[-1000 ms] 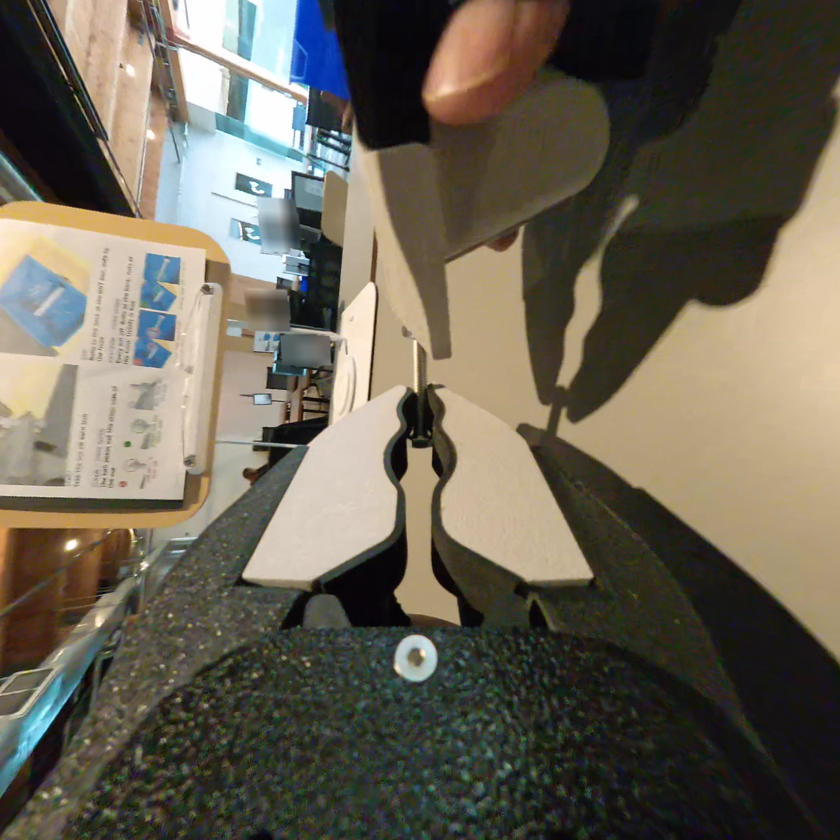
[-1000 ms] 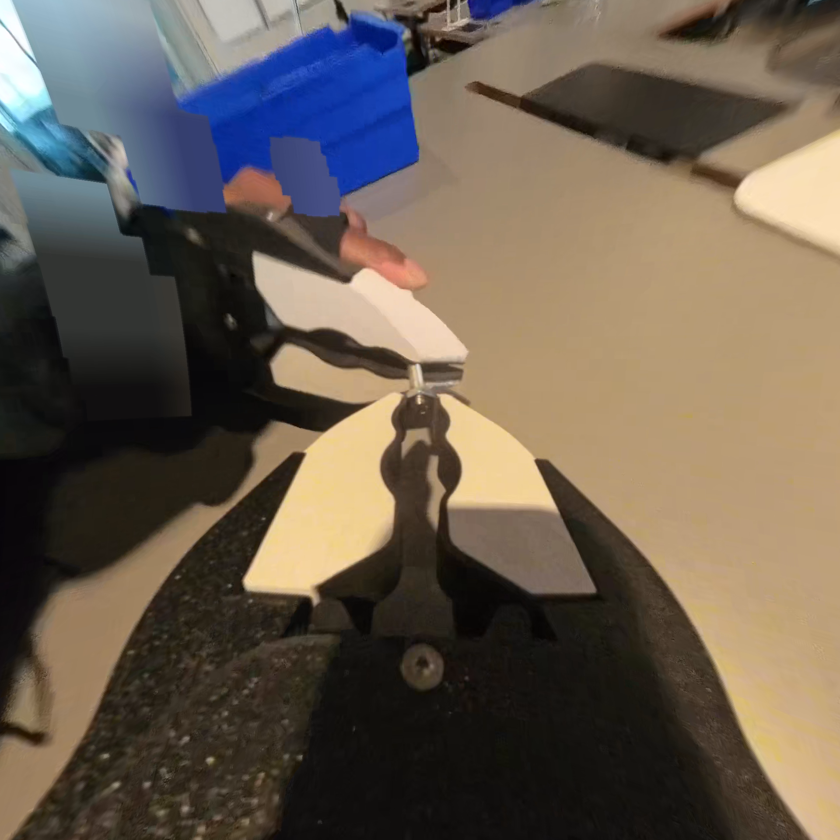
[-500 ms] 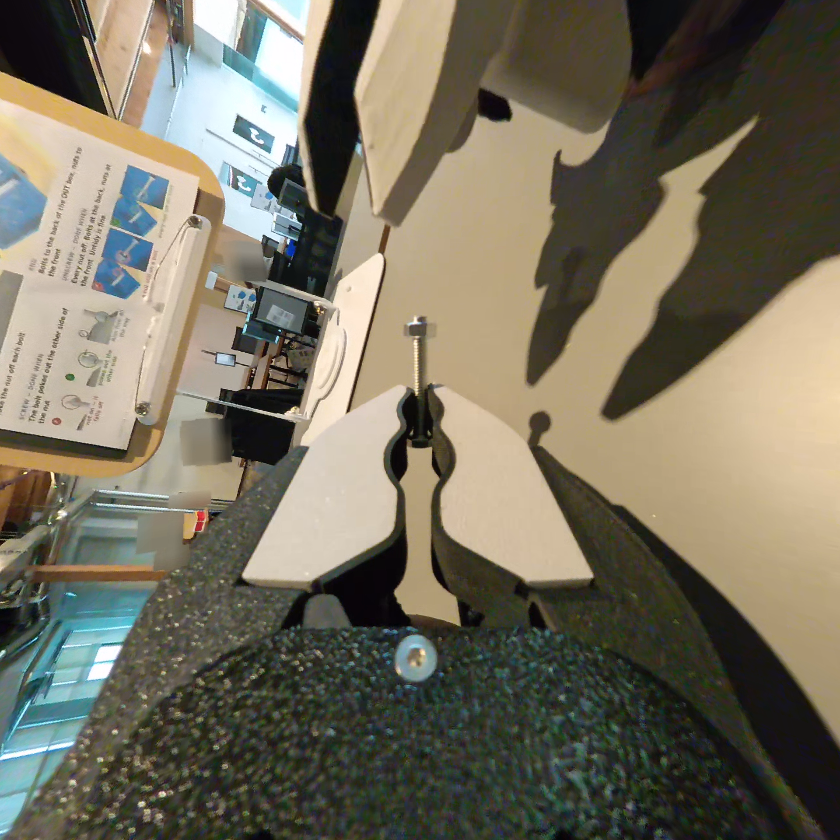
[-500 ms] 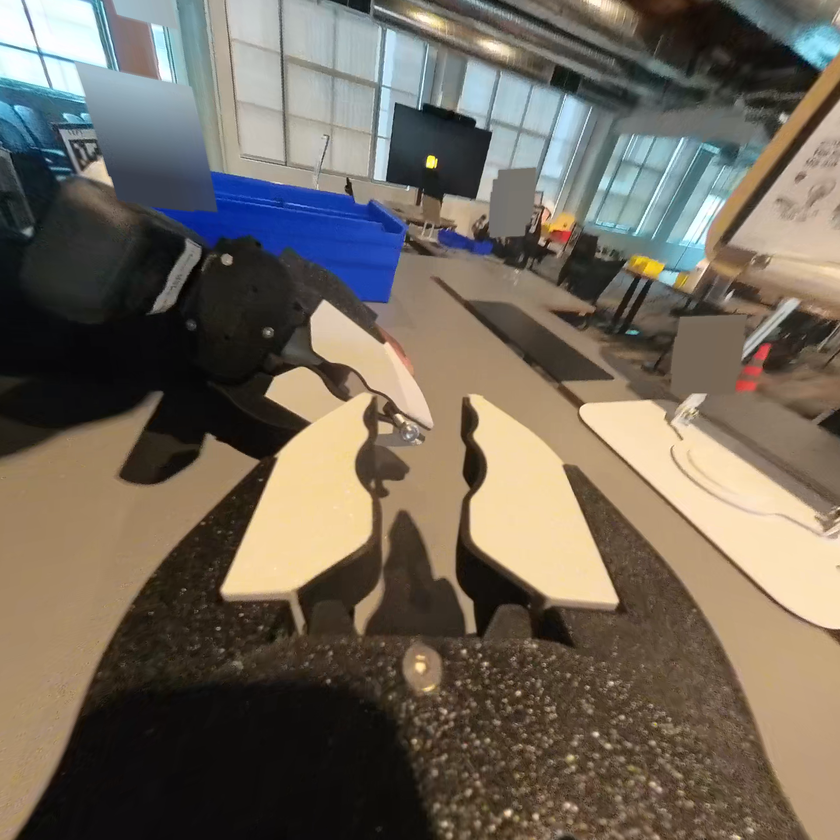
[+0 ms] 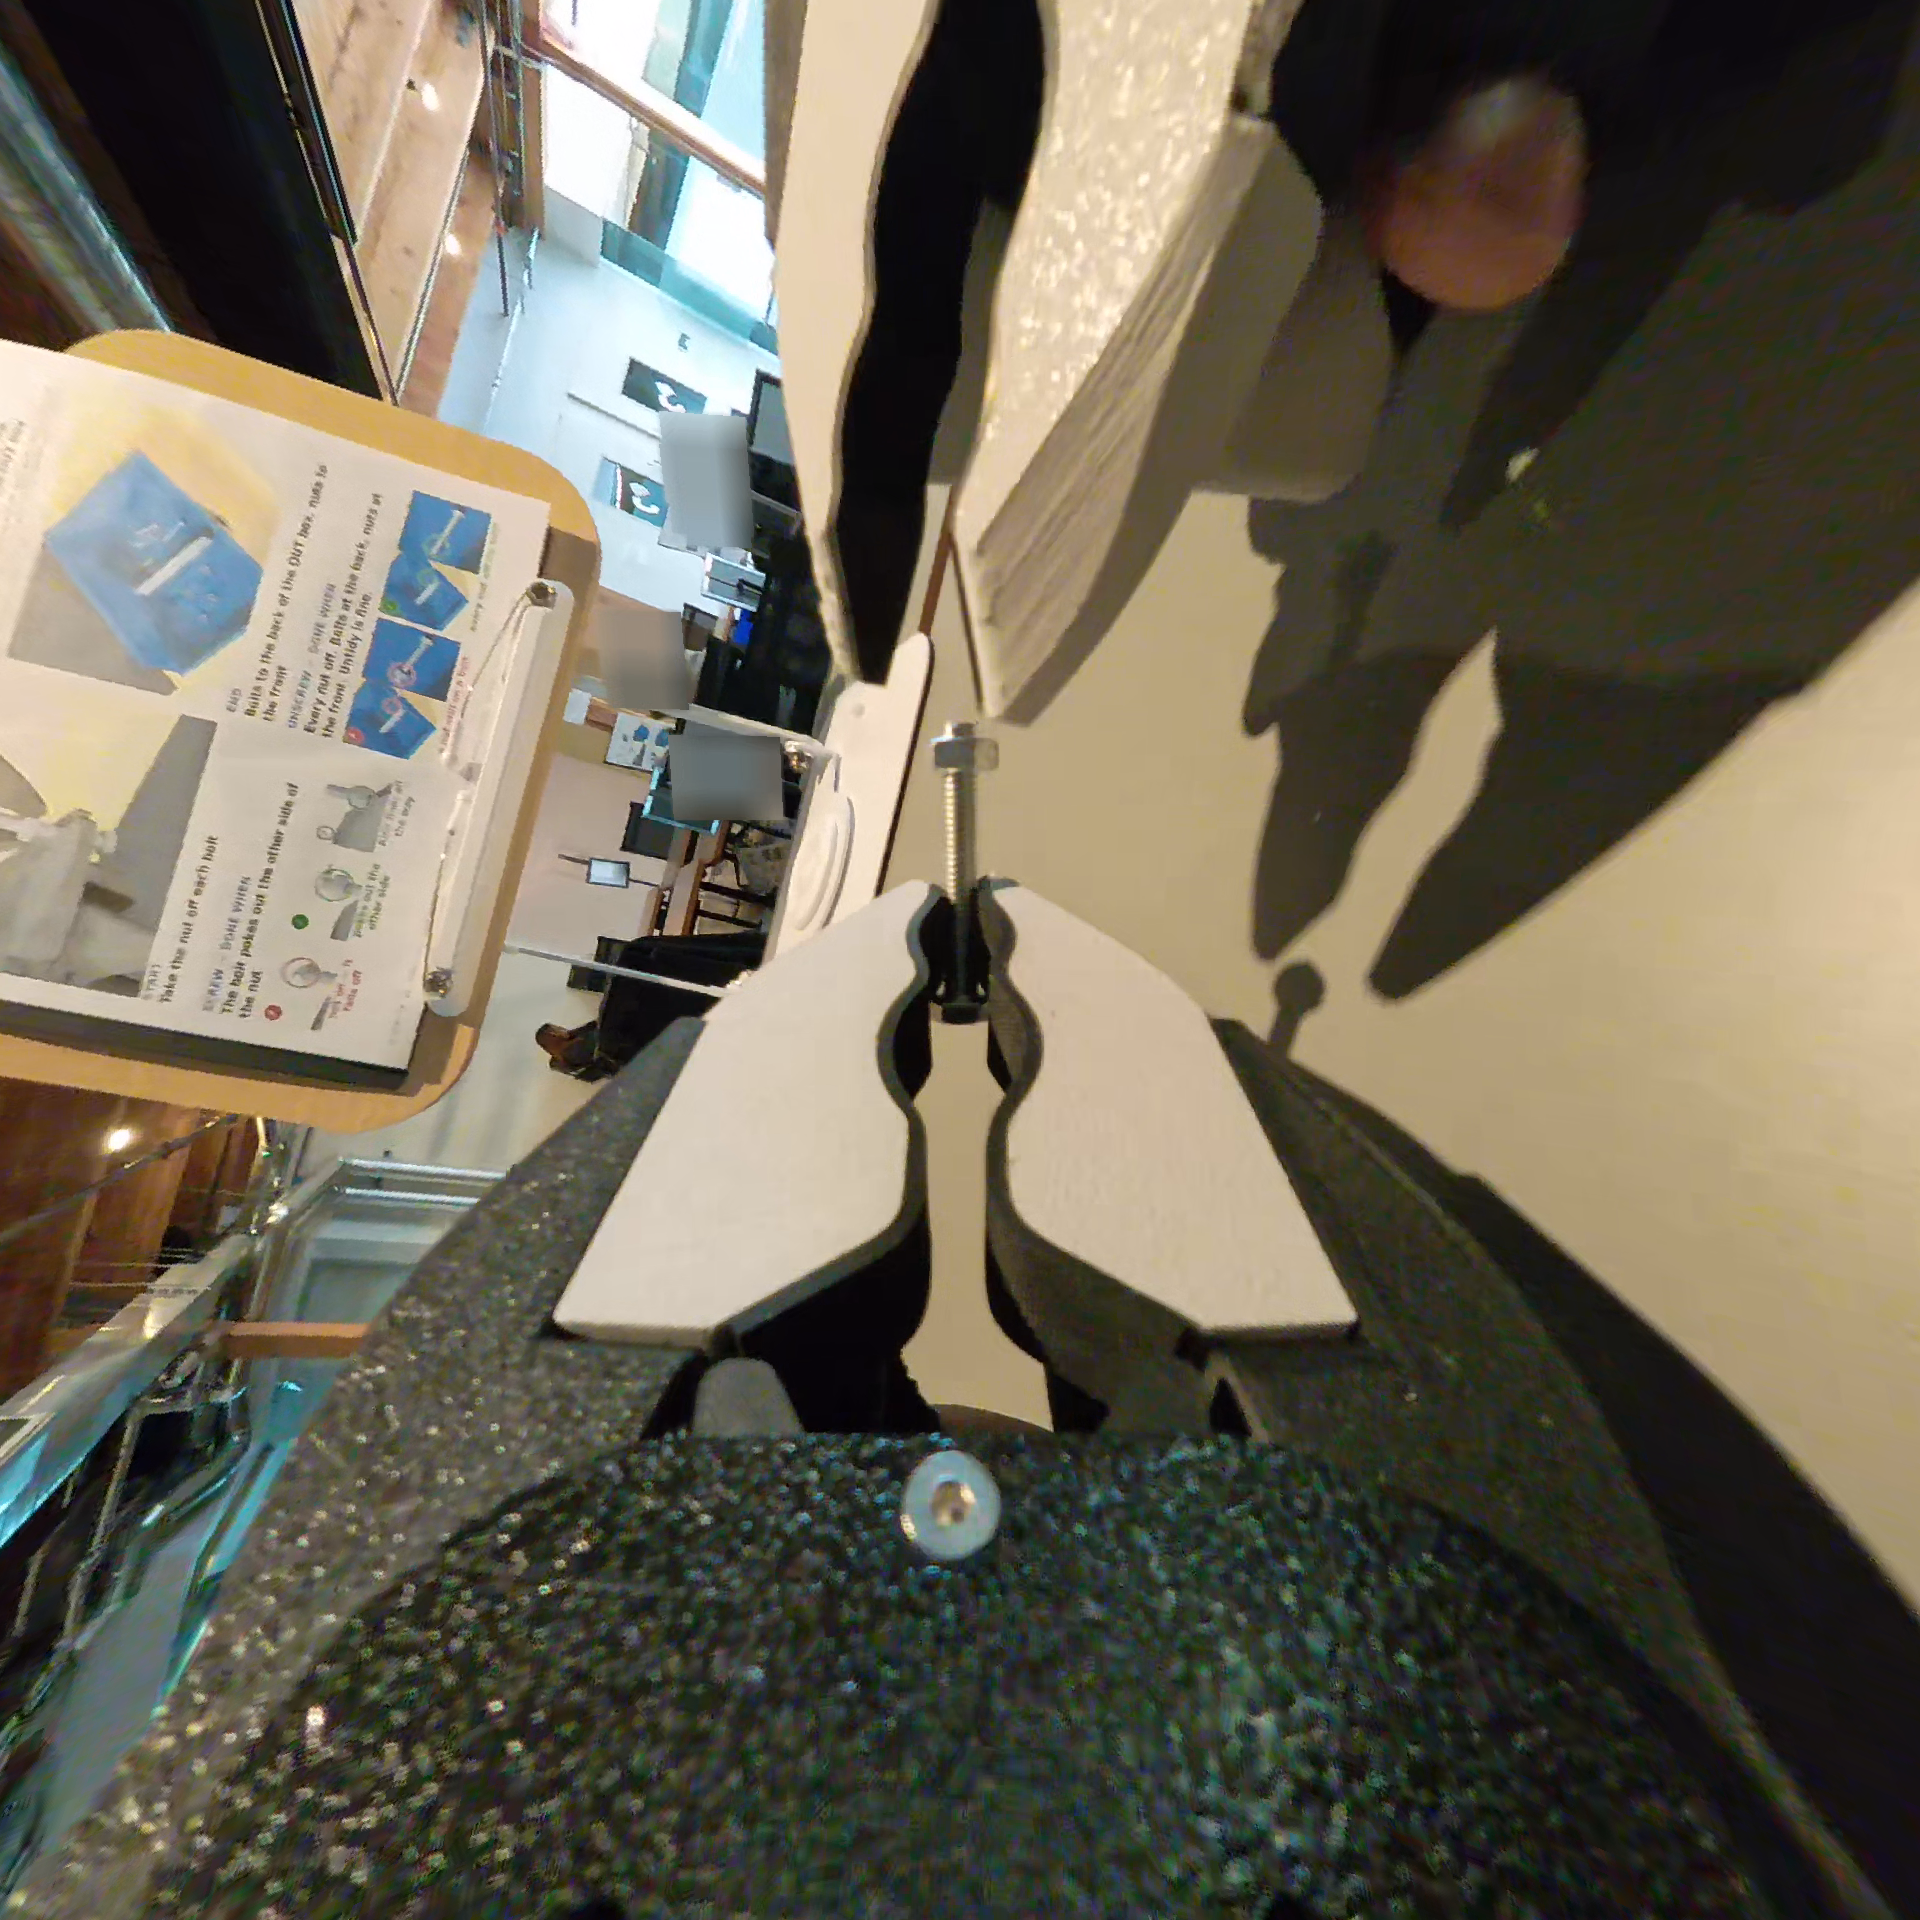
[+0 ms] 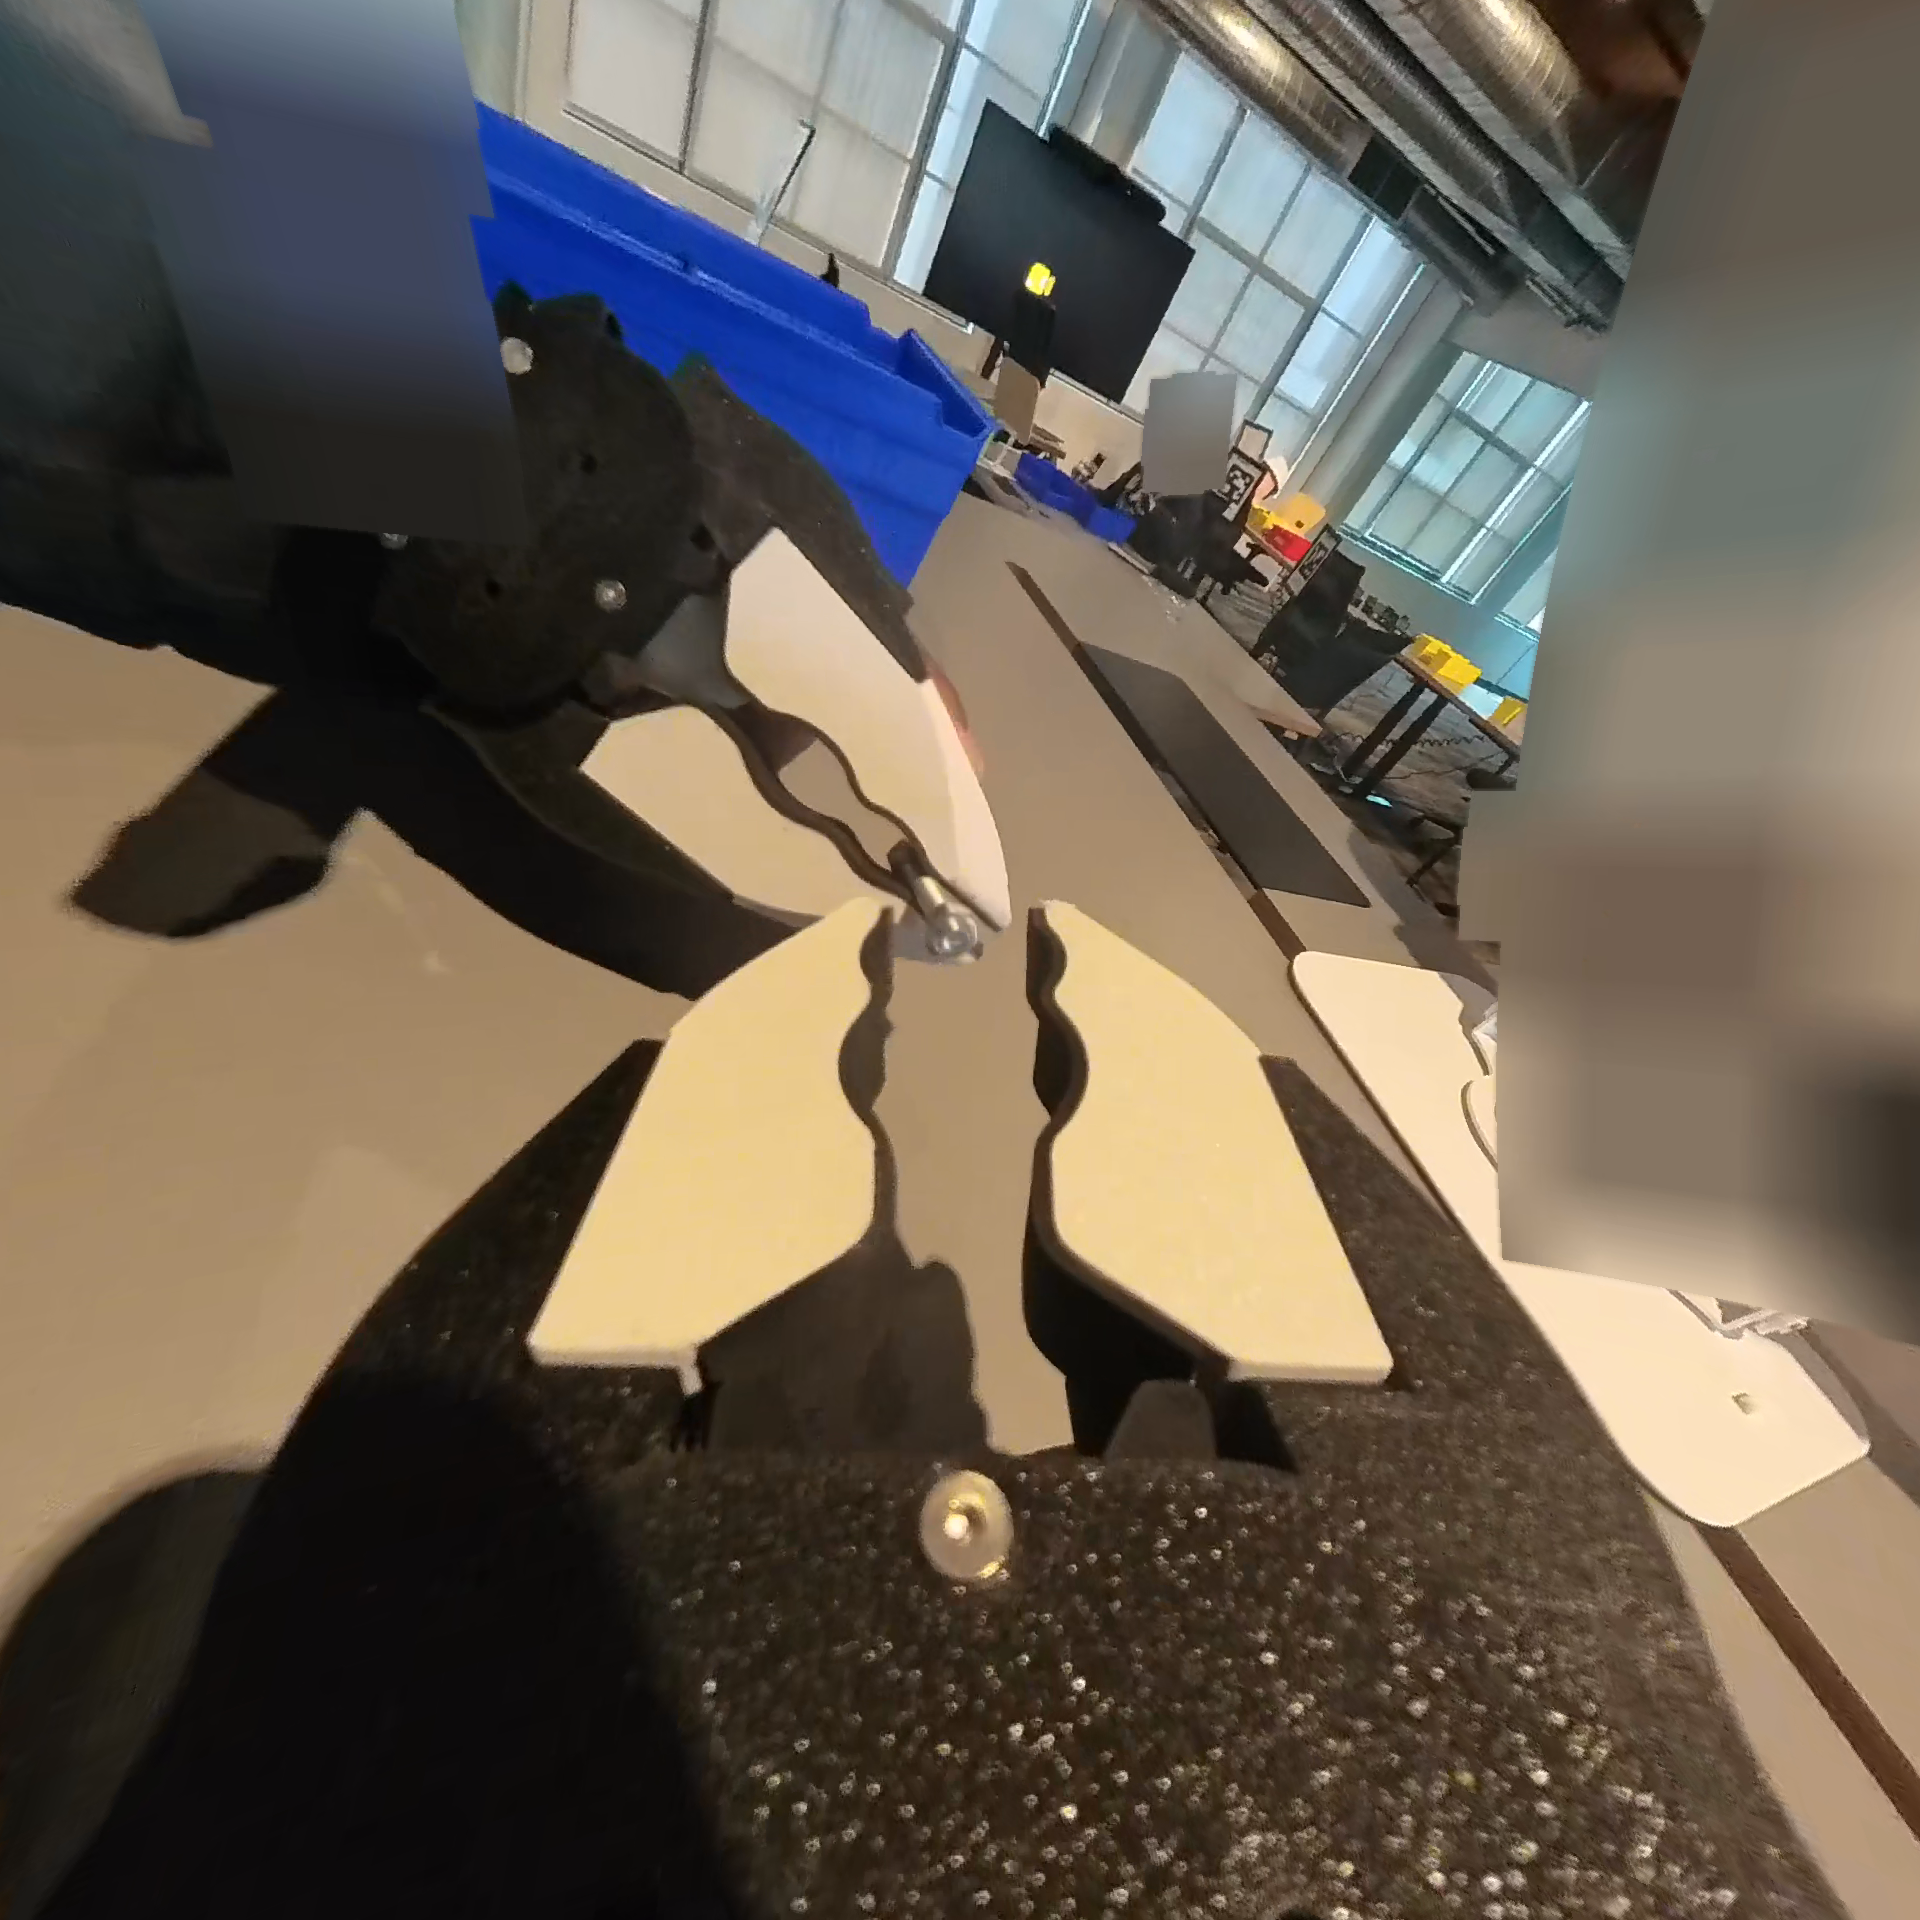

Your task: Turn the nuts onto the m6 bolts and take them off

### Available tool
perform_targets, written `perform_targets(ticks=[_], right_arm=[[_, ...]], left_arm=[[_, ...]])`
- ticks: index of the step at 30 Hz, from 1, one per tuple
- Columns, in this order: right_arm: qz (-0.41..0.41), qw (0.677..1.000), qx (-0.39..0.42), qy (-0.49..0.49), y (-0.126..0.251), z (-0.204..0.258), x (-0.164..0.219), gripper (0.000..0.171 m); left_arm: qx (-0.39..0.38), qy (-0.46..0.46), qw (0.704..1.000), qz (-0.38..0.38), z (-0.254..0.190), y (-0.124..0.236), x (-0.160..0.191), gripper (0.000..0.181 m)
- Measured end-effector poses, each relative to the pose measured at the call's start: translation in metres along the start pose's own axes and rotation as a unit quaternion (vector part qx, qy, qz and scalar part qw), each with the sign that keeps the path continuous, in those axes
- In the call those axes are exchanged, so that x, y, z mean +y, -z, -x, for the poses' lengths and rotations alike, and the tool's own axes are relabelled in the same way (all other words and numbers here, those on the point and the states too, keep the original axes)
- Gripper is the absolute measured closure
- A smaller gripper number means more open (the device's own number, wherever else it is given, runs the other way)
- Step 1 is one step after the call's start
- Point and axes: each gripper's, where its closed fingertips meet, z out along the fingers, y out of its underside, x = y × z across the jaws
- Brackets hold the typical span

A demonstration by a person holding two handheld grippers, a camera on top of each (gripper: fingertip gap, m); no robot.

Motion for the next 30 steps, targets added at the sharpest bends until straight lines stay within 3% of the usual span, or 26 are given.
perform_targets(ticks=[15,21,24,27,30], right_arm=[[-0.008,1.0,-0.017,0.008,0.002,0.006,-0.002,0.147],[0.013,1.0,-0.017,0.012,-0.002,0.007,0.002,0.16],[0.044,0.997,-0.03,-0.057,-0.007,0.006,0.008,0.161],[0.079,0.962,-0.068,-0.252,-0.014,0.006,0.015,0.161],[0.04,0.943,-0.083,-0.32,-0.013,-0.002,0.009,0.154]], left_arm=[[-0.031,-0.051,0.998,-0.007,0.001,0.002,-0.014,0.176],[-0.044,-0.075,0.996,-0.006,0.004,0.004,-0.014,0.176],[-0.059,-0.115,0.992,0.014,0.007,0.003,-0.008,0.177],[-0.063,-0.146,0.987,0.037,0.008,0.0,0.002,0.176],[-0.068,-0.109,0.992,0.02,0.013,0.0,-0.001,0.176]])
